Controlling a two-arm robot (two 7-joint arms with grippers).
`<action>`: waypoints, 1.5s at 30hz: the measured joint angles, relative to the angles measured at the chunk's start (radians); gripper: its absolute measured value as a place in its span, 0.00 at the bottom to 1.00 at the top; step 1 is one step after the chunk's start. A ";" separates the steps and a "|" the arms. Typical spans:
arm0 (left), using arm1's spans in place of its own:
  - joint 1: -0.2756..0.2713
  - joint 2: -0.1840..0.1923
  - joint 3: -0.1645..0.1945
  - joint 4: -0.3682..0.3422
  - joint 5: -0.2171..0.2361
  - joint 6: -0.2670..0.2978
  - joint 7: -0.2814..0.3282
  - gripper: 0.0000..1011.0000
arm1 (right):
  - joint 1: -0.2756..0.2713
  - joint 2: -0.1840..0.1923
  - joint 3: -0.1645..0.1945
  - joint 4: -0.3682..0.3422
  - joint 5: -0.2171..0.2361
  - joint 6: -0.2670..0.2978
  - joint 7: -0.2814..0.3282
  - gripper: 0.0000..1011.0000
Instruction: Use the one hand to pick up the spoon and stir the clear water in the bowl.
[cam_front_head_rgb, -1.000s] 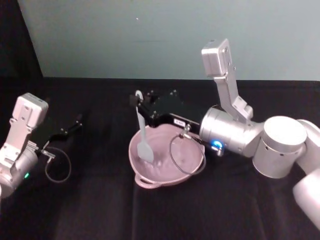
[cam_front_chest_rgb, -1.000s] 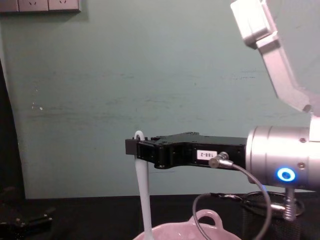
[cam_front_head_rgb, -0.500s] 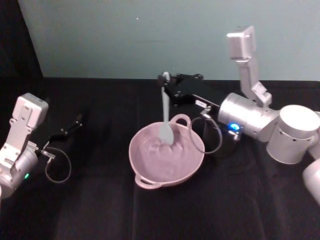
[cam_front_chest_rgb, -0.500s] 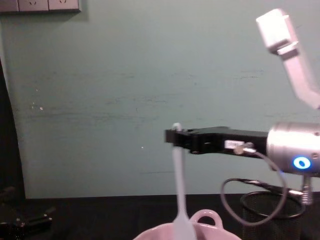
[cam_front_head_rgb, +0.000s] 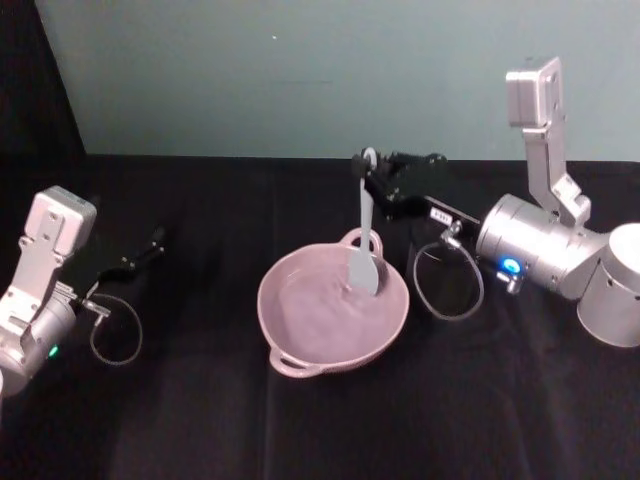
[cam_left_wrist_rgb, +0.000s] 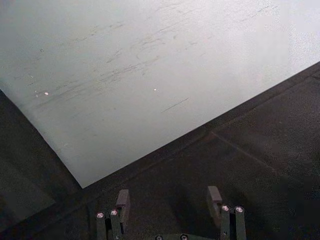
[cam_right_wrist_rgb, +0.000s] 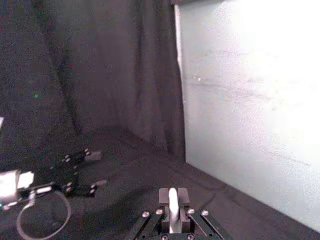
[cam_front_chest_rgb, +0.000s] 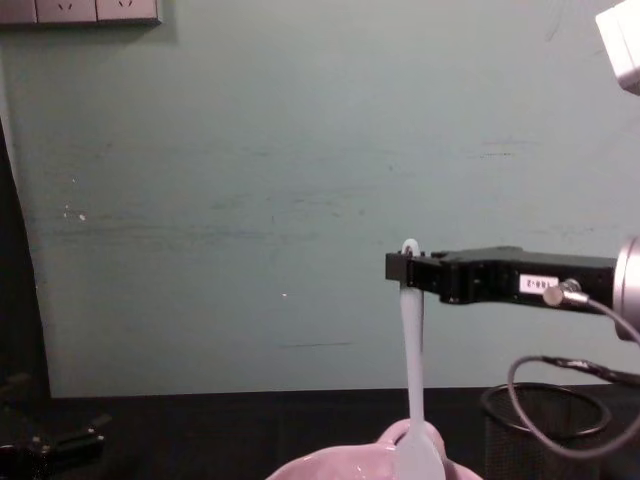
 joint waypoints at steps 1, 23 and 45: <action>0.000 0.000 0.000 0.000 0.000 0.000 0.000 1.00 | -0.004 0.003 -0.002 -0.007 0.000 0.002 0.000 0.11; 0.000 0.000 0.000 0.000 0.000 0.000 0.000 1.00 | -0.012 -0.057 -0.111 -0.056 -0.001 0.010 0.031 0.11; 0.000 0.000 0.000 0.000 0.000 0.000 0.000 1.00 | 0.049 -0.049 -0.034 0.081 -0.003 -0.023 -0.004 0.11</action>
